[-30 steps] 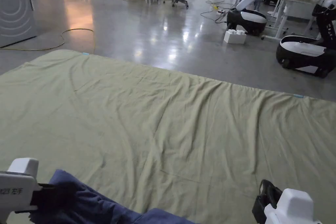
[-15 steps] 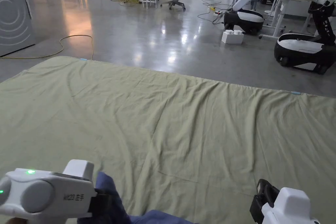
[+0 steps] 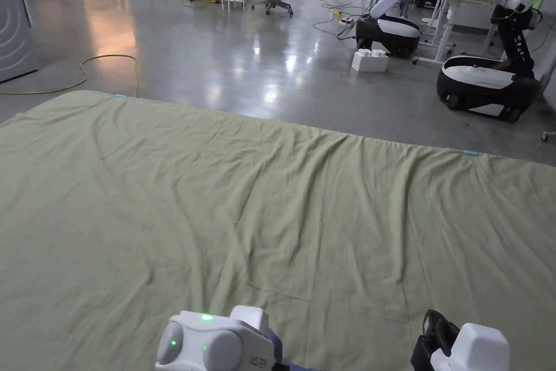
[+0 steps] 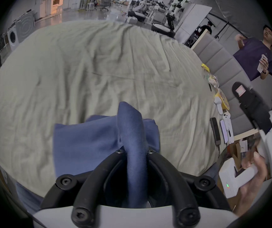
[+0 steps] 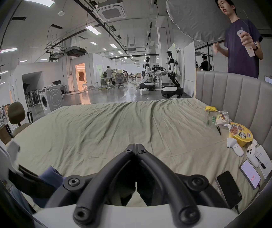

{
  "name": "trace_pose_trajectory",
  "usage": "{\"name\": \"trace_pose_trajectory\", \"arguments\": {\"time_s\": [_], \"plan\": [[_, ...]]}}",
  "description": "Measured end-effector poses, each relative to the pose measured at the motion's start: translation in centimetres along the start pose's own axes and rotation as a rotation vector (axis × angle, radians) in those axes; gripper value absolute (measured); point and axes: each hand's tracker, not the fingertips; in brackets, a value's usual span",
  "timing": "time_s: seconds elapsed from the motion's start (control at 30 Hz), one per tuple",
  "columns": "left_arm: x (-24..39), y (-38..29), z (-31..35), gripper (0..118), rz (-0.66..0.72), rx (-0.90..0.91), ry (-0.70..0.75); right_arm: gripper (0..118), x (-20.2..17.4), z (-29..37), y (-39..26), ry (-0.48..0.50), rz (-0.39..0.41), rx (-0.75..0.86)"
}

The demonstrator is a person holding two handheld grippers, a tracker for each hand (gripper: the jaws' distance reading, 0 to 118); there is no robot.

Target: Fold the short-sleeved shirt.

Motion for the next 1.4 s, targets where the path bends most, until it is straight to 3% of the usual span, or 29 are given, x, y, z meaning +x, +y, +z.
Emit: {"name": "trace_pose_trajectory", "arguments": {"time_s": [0.17, 0.23, 0.27, 0.33, 0.47, 0.63, 0.67, 0.7, 0.77, 0.8, 1.07, 1.27, 1.4], "plan": [[0.7, -0.8, -3.2, 23, 0.009, -0.018, -0.02, 0, 0.5, 0.3, 0.0, -0.017, 0.0, -0.001], [0.5, -1.2, -3.3, 39, 0.037, -0.012, -0.064, 0, 0.6, 0.4, -0.1, -0.02, 0.002, -0.004], [0.1, -1.3, -3.0, 54, 0.057, -0.007, -0.117, 0, 0.7, 0.4, -0.1, -0.023, 0.005, -0.005], [-0.6, -1.4, -2.1, 72, 0.092, 0.004, -0.217, 0, 0.8, 0.5, -0.1, -0.027, 0.008, -0.006], [-2.6, -1.5, -0.2, 73, 0.124, 0.104, -0.228, 0, 0.9, 0.5, -0.4, -0.042, 0.015, -0.012], [-3.7, -1.4, -0.1, 71, 0.152, 0.111, -0.273, 0, 0.8, 0.7, -0.8, -0.045, 0.014, -0.022], [-3.4, -1.4, -0.4, 66, 0.149, 0.105, -0.269, 0, 0.8, 0.7, -0.8, -0.045, 0.014, -0.024], [-3.1, -1.5, -0.8, 57, 0.139, 0.096, -0.267, 0, 0.8, 0.7, -0.9, -0.045, 0.014, -0.025], [-2.0, -1.7, -2.6, 28, 0.112, 0.064, -0.254, 0, 0.7, 0.8, -1.0, -0.049, 0.011, -0.028], [-1.5, -1.9, -3.2, 18, 0.104, 0.048, -0.239, 0, 0.7, 0.8, -1.0, -0.049, 0.01, -0.029], [2.4, -5.4, -8.4, 11, -0.067, -0.02, -0.1, 0, 0.8, 1.7, -0.8, -0.057, 0.027, -0.023], [1.7, -4.8, -6.4, 11, -0.079, 0.026, -0.129, 0, 0.8, 1.7, -0.7, -0.063, 0.03, -0.022], [0.6, -3.2, -2.5, 11, -0.08, 0.168, -0.184, 0, 0.3, 1.7, 0.2, -0.06, 0.033, -0.002]]}}
